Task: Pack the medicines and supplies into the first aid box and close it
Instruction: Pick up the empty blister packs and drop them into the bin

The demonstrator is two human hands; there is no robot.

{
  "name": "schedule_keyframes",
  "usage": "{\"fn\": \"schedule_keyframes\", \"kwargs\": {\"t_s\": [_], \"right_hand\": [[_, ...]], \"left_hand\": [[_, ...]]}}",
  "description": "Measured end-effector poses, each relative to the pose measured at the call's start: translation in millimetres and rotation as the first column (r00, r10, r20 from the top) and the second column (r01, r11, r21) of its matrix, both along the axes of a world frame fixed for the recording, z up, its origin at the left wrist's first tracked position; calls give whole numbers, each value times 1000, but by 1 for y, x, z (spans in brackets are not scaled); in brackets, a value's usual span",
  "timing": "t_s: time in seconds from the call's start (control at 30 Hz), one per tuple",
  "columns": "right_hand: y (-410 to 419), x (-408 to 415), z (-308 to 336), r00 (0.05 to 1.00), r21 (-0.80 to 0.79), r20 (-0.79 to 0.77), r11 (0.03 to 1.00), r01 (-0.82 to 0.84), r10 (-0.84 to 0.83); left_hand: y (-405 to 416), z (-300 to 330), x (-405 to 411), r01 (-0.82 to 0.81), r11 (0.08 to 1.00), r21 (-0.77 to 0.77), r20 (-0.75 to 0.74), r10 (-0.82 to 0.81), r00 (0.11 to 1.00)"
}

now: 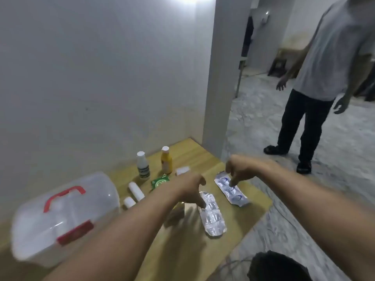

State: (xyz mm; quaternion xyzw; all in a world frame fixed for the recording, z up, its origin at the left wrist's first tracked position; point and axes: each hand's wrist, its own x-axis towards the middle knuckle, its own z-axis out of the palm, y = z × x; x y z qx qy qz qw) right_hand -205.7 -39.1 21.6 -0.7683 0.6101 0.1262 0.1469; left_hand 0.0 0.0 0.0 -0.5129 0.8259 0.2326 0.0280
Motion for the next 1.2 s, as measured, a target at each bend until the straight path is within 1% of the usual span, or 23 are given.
{"fn": "schedule_keyframes", "kwargs": {"t_s": [0.03, 0.1, 0.17, 0.27, 0.4, 0.47, 0.57, 0.6, 0.67, 0.73, 0.8, 0.9, 1.03, 1.1, 1.2], "right_hand": [[1, -4, -12, 999, 4, -45, 1000, 16, -16], [5, -10, -33, 989, -70, -92, 992, 107, -113], [11, -17, -54, 978, -142, -82, 974, 177, -190], [18, -23, -77, 966, -195, -13, 949, 250, -257], [21, -24, -99, 926, -233, 133, 897, 376, -354], [24, -24, -104, 901, -228, 208, 877, 423, -381], [28, -29, -105, 847, -194, 295, 841, 506, -442], [29, -33, -106, 833, -191, 315, 829, 526, -456], [31, -44, -109, 808, -194, 364, 811, 553, -463], [32, -58, -110, 790, -225, 418, 792, 568, -448], [37, -74, -107, 770, -231, 455, 776, 587, -447], [54, -103, -93, 726, -177, 509, 769, 614, -462], [88, -143, -78, 638, -114, 562, 715, 690, -526], [103, -166, -80, 576, -87, 590, 664, 742, -566], [126, -199, -93, 464, -24, 617, 574, 819, -636]], "left_hand": [[1, -10, -6, 28, 1000, 10, 15, -28, 999], [1, -31, -15, 85, 996, -5, 36, -85, 996], [0, -52, -24, 126, 991, -34, 66, -124, 990], [0, -77, -34, 148, 984, -102, 125, -135, 983], [3, -95, -38, 54, 989, -136, 165, -31, 986], [5, -95, -43, 27, 985, -172, 183, 5, 983], [12, -87, -51, -25, 983, -183, 159, 55, 986], [14, -85, -54, -42, 983, -176, 146, 68, 987], [15, -82, -57, -91, 984, -151, 69, 102, 992], [14, -79, -63, -137, 975, -173, -15, 137, 990], [12, -76, -70, -169, 964, -205, -67, 158, 985], [10, -68, -86, -200, 962, -185, -192, 164, 968], [16, -56, -127, -190, 959, -211, -312, 118, 943], [22, -51, -151, -157, 961, -227, -332, 76, 940], [32, -51, -190, -125, 975, -183, -367, 50, 929]]}}
